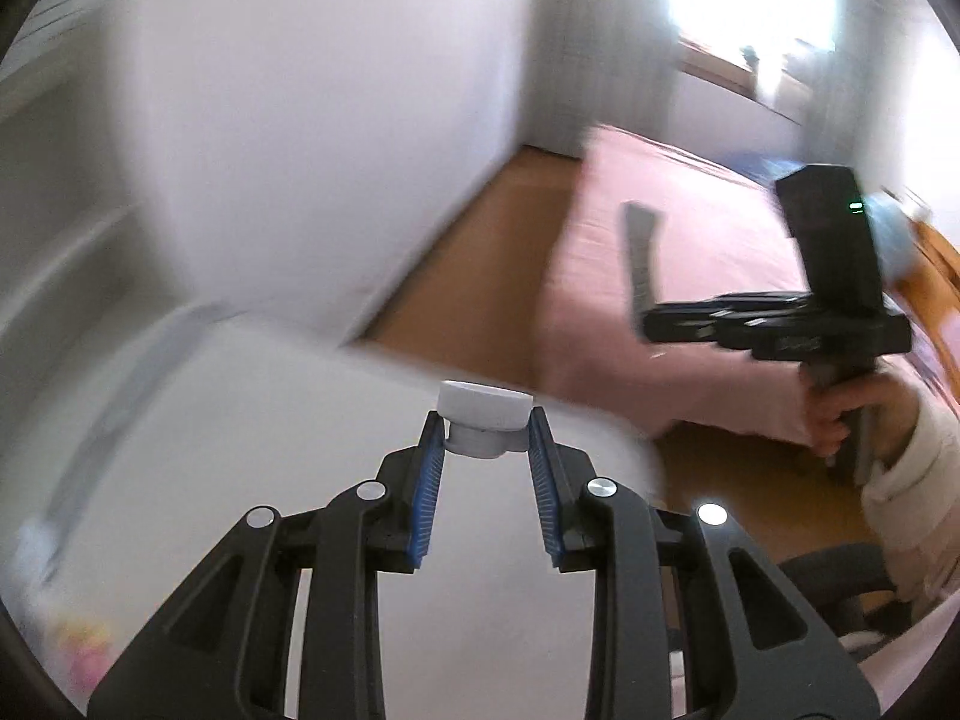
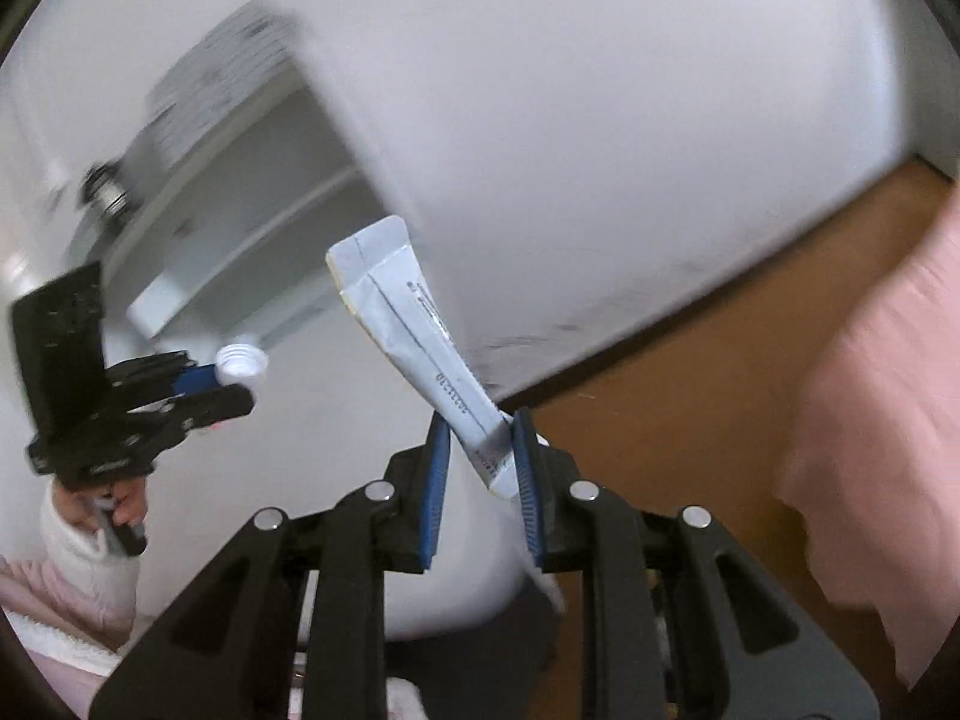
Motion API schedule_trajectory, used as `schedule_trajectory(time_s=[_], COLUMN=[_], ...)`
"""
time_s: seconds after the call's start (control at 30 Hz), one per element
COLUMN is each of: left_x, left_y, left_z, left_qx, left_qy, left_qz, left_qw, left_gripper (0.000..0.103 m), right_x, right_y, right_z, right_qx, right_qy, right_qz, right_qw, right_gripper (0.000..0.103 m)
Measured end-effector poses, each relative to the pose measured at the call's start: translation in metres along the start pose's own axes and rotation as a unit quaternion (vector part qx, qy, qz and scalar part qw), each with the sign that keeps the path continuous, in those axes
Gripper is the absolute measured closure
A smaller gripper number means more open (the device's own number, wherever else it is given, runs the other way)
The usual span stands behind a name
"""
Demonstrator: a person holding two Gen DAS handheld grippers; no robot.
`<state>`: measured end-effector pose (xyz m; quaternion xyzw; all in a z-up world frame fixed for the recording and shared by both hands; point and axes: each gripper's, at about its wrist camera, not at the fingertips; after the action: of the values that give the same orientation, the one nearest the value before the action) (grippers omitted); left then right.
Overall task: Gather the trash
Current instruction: 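Carry cup and tube over the bin and open both tools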
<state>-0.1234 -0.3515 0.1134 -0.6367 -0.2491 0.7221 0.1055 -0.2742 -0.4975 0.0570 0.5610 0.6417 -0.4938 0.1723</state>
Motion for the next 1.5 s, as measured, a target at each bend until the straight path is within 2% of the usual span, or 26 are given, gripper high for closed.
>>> schedule_trajectory(time_s=[0.1, 0.23, 0.3, 0.37, 0.4, 0.5, 0.57, 0.67, 0.87, 0.97, 1.0, 1.03, 1.07, 1.1, 1.13, 1.2, 1.27, 1.3, 1.33, 1.37, 1.4, 1.43, 1.47, 1.5], left_x=[-0.007, 0.014, 0.040, 0.071, 0.097, 0.145, 0.168, 0.185, 0.189, 0.187, 0.187, 0.184, 0.183, 0.182, 0.178, 0.169, 0.155, 0.138, 0.116, 0.099, 0.075, 0.054, 0.039, 0.025], left_y=[0.060, 0.135, 0.181, 0.217, 0.245, 0.287, 0.301, 0.318, 0.326, 0.310, 0.307, 0.303, 0.301, 0.299, 0.294, 0.286, 0.274, 0.258, 0.236, 0.218, 0.188, 0.159, 0.135, 0.106], left_z=[0.061, 0.128, 0.148, 0.148, 0.148, 0.144, 0.140, 0.133, 0.139, 0.151, 0.154, 0.156, 0.157, 0.156, 0.157, 0.158, 0.161, 0.163, 0.166, 0.166, 0.166, 0.164, 0.161, 0.155], left_qx=[0.065, 0.113, 0.112, 0.104, 0.094, 0.074, 0.066, 0.064, 0.065, 0.076, 0.075, 0.072, 0.061, 0.053, 0.050, 0.066, 0.076, 0.087, 0.097, 0.104, 0.114, 0.117, 0.113, 0.099], left_qy=[0.016, 0.032, 0.030, 0.017, 0.007, -0.011, -0.033, -0.063, -0.069, -0.064, -0.056, -0.046, -0.036, -0.032, -0.032, -0.037, -0.039, -0.042, -0.044, -0.044, -0.039, -0.027, -0.010, 0.018], left_qz=[-0.030, -0.080, -0.115, -0.156, -0.193, -0.252, -0.277, -0.292, -0.296, -0.297, -0.298, -0.299, -0.293, -0.284, -0.269, -0.261, -0.251, -0.224, -0.186, -0.154, -0.105, -0.058, -0.020, 0.018], left_qw=[0.9973, 0.9898, 0.9865, 0.9821, 0.9766, 0.9648, 0.9581, 0.9523, 0.9504, 0.9498, 0.9499, 0.9505, 0.9534, 0.9568, 0.9614, 0.9623, 0.9642, 0.9697, 0.9768, 0.9816, 0.9871, 0.9911, 0.9934, 0.9947], left_gripper=[0.076, 0.076, 0.076, 0.076, 0.076, 0.076, 0.076, 0.076, 0.076, 0.075, 0.063, 0.047, 0.013, 0.007, 0.007, 0.007, 0.007, 0.007, 0.007, 0.007, 0.007, 0.007, 0.007, 0.007], right_x=[0.018, 0.059, 0.089, 0.125, 0.139, 0.178, 0.194, 0.204, 0.201, 0.197, 0.197, 0.197, 0.196, 0.194, 0.190, 0.178, 0.154, 0.143, 0.129, 0.111, 0.097, 0.084, 0.073, 0.066], right_y=[-0.030, -0.050, -0.047, -0.036, -0.029, -0.010, -0.003, 0.001, 0.003, 0.004, 0.004, 0.004, 0.003, 0.000, -0.004, -0.017, -0.044, -0.057, -0.072, -0.088, -0.096, -0.102, -0.102, -0.101], right_z=[0.054, 0.132, 0.166, 0.197, 0.207, 0.228, 0.235, 0.232, 0.232, 0.238, 0.239, 0.239, 0.239, 0.240, 0.242, 0.243, 0.243, 0.241, 0.236, 0.226, 0.214, 0.201, 0.188, 0.176], right_qx=[0.047, 0.098, 0.113, 0.117, 0.121, 0.118, 0.101, 0.090, 0.087, 0.088, 0.088, 0.089, 0.097, 0.114, 0.133, 0.148, 0.174, 0.200, 0.254, 0.357, 0.452, 0.549, 0.637, 0.677], right_qy=[0.045, 0.123, 0.162, 0.202, 0.214, 0.235, 0.266, 0.272, 0.265, 0.263, 0.262, 0.264, 0.264, 0.263, 0.260, 0.254, 0.245, 0.233, 0.204, 0.140, 0.074, 0.001, -0.068, -0.118], right_qz=[0.006, -0.014, -0.036, -0.072, -0.094, -0.153, -0.167, -0.176, -0.172, -0.173, -0.172, -0.170, -0.170, -0.170, -0.165, -0.141, -0.087, -0.064, -0.042, -0.024, -0.009, 0.004, 0.014, 0.028], right_qw=[0.998, 0.987, 0.980, 0.970, 0.965, 0.952, 0.944, 0.942, 0.945, 0.945, 0.945, 0.945, 0.944, 0.943, 0.942, 0.945, 0.950, 0.949, 0.944, 0.923, 0.889, 0.836, 0.768, 0.726], right_gripper=[0.081, 0.081, 0.081, 0.081, 0.081, 0.081, 0.081, 0.081, 0.081, 0.081, 0.081, 0.077, 0.050, 0.028, 0.008, 0.008, 0.008, 0.008, 0.007, 0.007, 0.007, 0.007, 0.007, 0.007])
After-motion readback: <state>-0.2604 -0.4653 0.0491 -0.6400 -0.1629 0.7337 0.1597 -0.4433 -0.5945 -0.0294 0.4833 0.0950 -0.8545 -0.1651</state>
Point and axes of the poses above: each gripper's, at about its wrist camera, not at the fingertips, and y roughly the way its jaws point, z to its right, x to its underside, and after that the axes turned 15 degrees about z, right-handed
